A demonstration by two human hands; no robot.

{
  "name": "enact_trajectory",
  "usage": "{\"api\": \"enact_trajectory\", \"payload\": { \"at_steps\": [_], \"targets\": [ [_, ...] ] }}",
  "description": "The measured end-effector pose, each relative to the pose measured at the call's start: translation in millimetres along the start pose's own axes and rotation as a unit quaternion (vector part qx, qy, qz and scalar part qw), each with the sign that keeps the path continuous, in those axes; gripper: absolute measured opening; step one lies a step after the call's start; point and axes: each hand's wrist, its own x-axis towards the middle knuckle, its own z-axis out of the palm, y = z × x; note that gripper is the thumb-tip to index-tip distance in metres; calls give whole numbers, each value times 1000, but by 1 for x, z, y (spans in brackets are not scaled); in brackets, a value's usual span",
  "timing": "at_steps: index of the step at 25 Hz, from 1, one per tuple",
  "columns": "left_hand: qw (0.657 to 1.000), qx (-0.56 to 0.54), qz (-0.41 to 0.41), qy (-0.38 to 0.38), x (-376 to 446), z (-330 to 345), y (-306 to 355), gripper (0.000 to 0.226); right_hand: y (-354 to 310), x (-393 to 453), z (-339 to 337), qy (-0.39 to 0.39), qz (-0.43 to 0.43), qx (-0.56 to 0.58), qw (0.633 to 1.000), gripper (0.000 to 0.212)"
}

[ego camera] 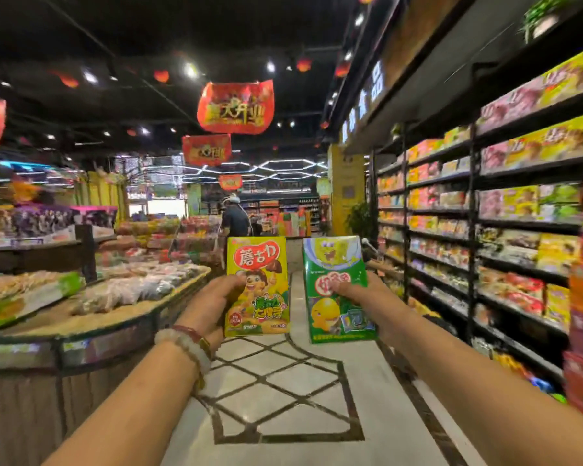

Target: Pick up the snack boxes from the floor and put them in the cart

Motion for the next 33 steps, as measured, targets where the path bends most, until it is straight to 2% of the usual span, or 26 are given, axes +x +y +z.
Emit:
{"api": "enact_trajectory", "payload": {
  "at_steps": [5,8,12,15,17,19,20,22,23,25,28,31,33],
  "targets": [
    [994,-5,-34,-101,-18,52,-13,35,-32,-87,-41,113,-32,-27,993,25],
    [980,-5,-67,-186,-48,96,-29,25,-41,-158,-66,215,-29,-50,975,31],
    [943,-29,-117,-310,-112,171,-49,18,-64,-278,-95,330,-24,-78,940,28],
    [903,-49,-136,-404,-183,252,-58,15,-98,-394,-122,426,-25,-122,896,30],
    [867,-59,-147,-472,-244,309,-61,17,-124,-480,-139,499,-24,-153,853,45],
    [826,-65,-170,-533,-324,367,-67,37,-152,-578,-147,567,-31,-173,805,56],
    [807,-70,-176,-559,-365,393,-68,38,-166,-626,-146,597,-30,-186,780,65],
    [766,-98,-180,-609,-456,443,-70,14,-195,-726,-140,657,-24,-208,724,84],
    [736,-112,-191,-640,-507,469,-74,9,-208,-782,-132,688,-26,-216,693,88],
    [680,-116,-212,-692,-603,505,-78,9,-231,-877,-112,737,-16,-232,635,90],
    [596,-112,-257,-752,-740,544,-83,11,-257,-1006,-79,797,-24,-243,552,73],
    [509,-93,-291,-805,-866,570,-90,14,-266,-1106,-49,857,-22,-243,455,80],
    [450,-91,-299,-836,-948,584,-96,9,-267,-1171,-36,884,-40,-228,407,69]
  ]
}}
